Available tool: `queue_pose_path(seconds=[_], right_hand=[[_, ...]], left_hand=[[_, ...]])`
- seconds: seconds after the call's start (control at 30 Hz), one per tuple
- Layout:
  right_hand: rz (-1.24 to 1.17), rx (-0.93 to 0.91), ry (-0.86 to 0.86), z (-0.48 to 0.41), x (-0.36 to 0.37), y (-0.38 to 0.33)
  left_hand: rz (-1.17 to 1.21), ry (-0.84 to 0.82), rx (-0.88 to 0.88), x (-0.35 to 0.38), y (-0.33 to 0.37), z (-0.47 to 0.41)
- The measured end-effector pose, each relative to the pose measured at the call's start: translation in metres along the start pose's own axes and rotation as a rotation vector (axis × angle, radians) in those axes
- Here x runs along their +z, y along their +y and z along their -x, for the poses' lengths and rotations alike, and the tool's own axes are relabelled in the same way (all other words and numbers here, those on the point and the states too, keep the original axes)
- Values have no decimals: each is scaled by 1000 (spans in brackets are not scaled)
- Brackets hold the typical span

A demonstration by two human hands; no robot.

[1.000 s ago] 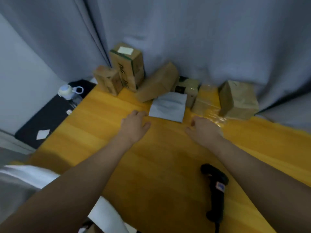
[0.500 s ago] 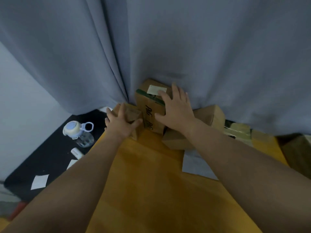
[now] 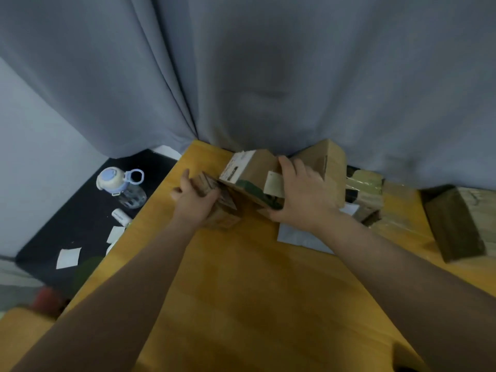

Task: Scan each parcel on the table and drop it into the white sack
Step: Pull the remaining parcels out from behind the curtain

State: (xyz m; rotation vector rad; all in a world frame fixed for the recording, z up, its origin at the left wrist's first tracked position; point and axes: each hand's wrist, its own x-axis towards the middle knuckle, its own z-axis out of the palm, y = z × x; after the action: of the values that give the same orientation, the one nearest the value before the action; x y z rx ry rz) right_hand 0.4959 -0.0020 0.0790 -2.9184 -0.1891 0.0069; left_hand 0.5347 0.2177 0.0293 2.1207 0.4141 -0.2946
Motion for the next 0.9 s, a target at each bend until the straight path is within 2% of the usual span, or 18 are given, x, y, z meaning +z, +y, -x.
queue_pose_path(seconds=[0.17, 0.33, 0.47, 0.6, 0.77, 0.9], right_hand=[[10, -109, 132, 97, 18, 22], [-47, -190, 287, 194, 48, 41], [-81, -107, 294, 288, 65, 68], [-104, 14, 305, 365, 67, 97], [-15, -201, 165, 415, 71, 102], [-19, -214, 58, 417, 62, 104]], left_hand=[[272, -5, -131, 18, -44, 69], [446, 36, -164, 59, -67, 153], [485, 14, -246, 94, -73, 229], [467, -6, -293, 128, -79, 287], [264, -5, -287, 148, -100, 331], [45, -59, -249, 135, -92, 328]])
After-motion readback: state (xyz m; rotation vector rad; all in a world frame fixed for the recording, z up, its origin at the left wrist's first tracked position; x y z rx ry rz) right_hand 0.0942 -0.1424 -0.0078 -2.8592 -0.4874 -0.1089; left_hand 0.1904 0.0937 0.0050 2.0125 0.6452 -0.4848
